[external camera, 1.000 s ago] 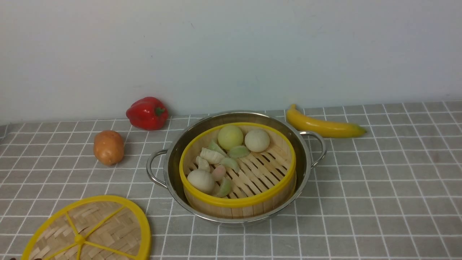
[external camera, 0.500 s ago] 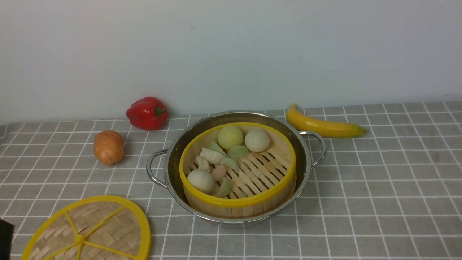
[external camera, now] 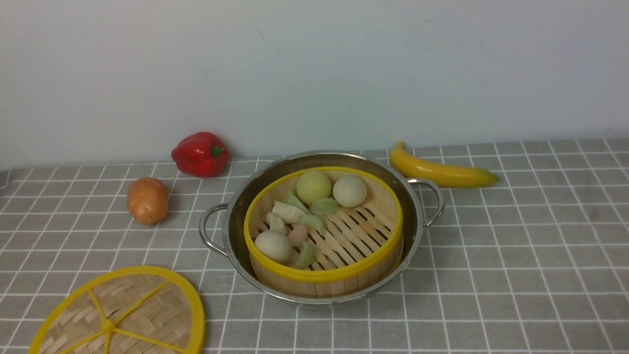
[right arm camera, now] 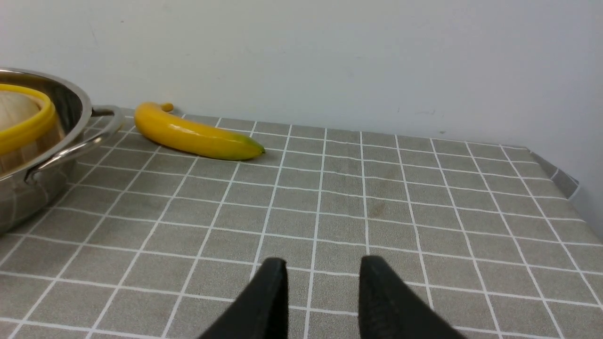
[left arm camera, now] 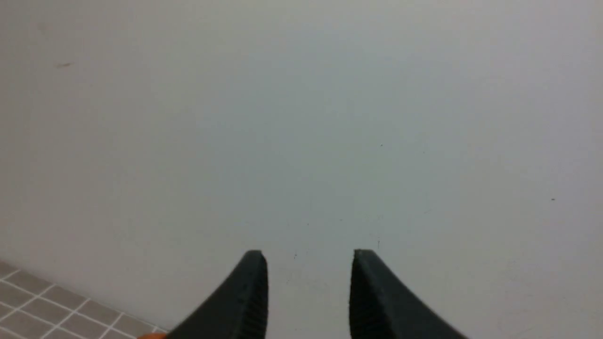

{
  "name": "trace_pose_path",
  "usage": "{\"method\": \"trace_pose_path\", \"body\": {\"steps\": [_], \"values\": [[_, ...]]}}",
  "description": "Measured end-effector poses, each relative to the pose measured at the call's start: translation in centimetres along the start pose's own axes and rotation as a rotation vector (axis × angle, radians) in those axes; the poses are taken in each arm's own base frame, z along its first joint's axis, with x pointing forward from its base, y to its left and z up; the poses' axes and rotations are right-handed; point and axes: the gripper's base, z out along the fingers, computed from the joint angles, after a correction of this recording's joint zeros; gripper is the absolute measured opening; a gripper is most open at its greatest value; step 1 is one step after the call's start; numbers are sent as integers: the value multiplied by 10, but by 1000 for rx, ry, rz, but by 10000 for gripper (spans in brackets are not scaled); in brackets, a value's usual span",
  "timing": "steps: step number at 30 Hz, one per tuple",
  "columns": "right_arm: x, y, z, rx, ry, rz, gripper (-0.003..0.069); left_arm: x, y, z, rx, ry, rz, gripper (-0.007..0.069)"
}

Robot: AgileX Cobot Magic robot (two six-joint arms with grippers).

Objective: Place the steamer in the pot on the grey tablecloth, and put the lid on the steamer.
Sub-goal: 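Grasp the bamboo steamer lid lying on the table by its centre knob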

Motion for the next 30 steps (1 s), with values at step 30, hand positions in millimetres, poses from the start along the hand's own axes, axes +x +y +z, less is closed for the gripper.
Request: {"method": "trace_pose_path", "body": {"steps": [30], "values": [[0, 0, 0, 0, 0, 0, 240, -59, -49, -14, -72, 816, 365, 243]]}}
